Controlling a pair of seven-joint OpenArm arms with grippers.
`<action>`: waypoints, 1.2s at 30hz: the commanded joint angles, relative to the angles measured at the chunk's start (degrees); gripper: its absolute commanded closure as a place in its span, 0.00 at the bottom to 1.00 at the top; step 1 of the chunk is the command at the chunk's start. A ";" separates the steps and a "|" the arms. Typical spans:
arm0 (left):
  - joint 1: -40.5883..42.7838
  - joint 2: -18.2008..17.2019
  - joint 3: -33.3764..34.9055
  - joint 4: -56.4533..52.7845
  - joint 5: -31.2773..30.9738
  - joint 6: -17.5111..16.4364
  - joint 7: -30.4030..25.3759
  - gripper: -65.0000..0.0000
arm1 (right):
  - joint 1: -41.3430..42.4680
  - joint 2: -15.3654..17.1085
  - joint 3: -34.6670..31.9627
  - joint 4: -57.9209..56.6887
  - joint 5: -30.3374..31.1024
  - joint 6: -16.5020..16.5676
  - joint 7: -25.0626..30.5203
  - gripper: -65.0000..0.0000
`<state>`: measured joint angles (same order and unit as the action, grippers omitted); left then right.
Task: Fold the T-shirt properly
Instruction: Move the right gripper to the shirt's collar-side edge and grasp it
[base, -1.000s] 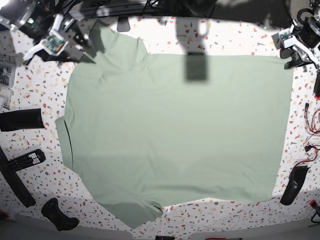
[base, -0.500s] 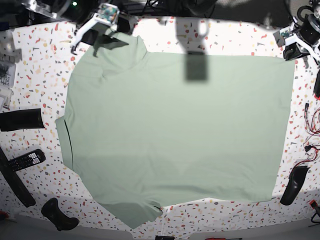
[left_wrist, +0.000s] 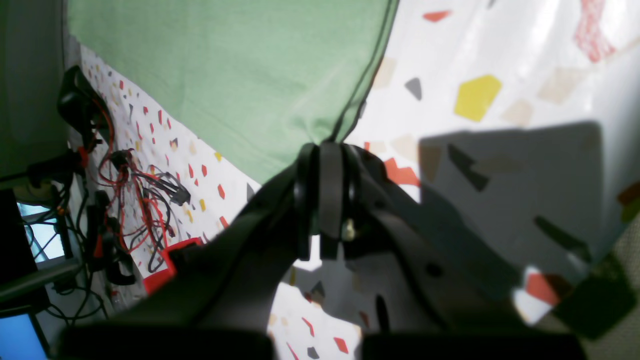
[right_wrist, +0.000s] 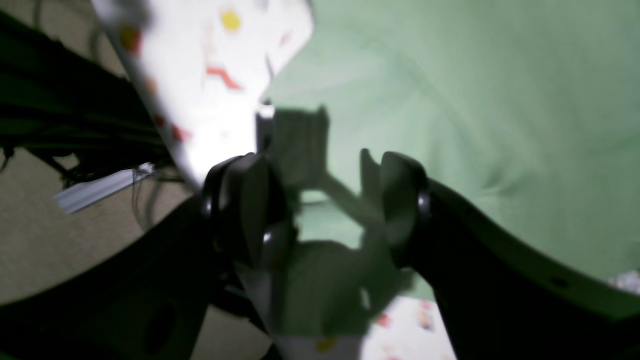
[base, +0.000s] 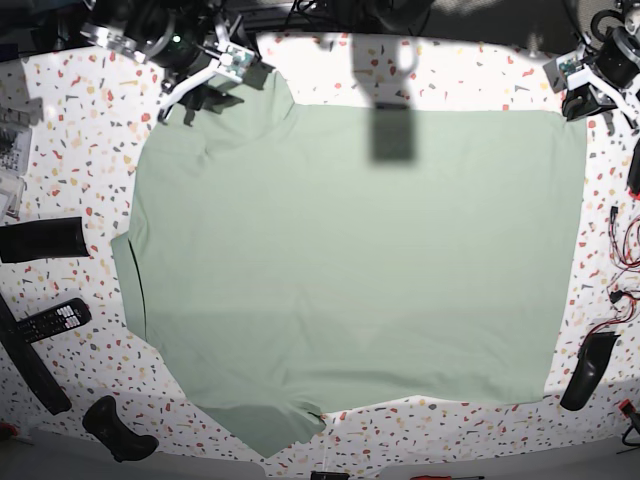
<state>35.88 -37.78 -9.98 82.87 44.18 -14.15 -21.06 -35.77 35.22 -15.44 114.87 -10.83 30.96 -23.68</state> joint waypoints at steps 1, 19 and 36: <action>0.44 -0.81 -0.35 0.42 0.15 -0.39 -0.48 1.00 | 0.74 0.46 -0.61 -0.17 0.31 -1.53 1.18 0.47; 0.44 -0.81 -0.35 0.42 0.15 -0.39 -0.48 1.00 | 4.98 0.50 -4.46 -4.63 -11.72 -12.59 -6.51 0.54; 0.28 -0.83 -0.37 0.48 0.15 -0.35 -0.48 1.00 | 4.96 0.50 -4.46 -2.32 -11.47 -15.56 -4.90 1.00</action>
<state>35.88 -37.78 -9.98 82.87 44.18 -14.15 -21.08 -31.20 34.70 -20.56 111.37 -22.41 15.68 -29.08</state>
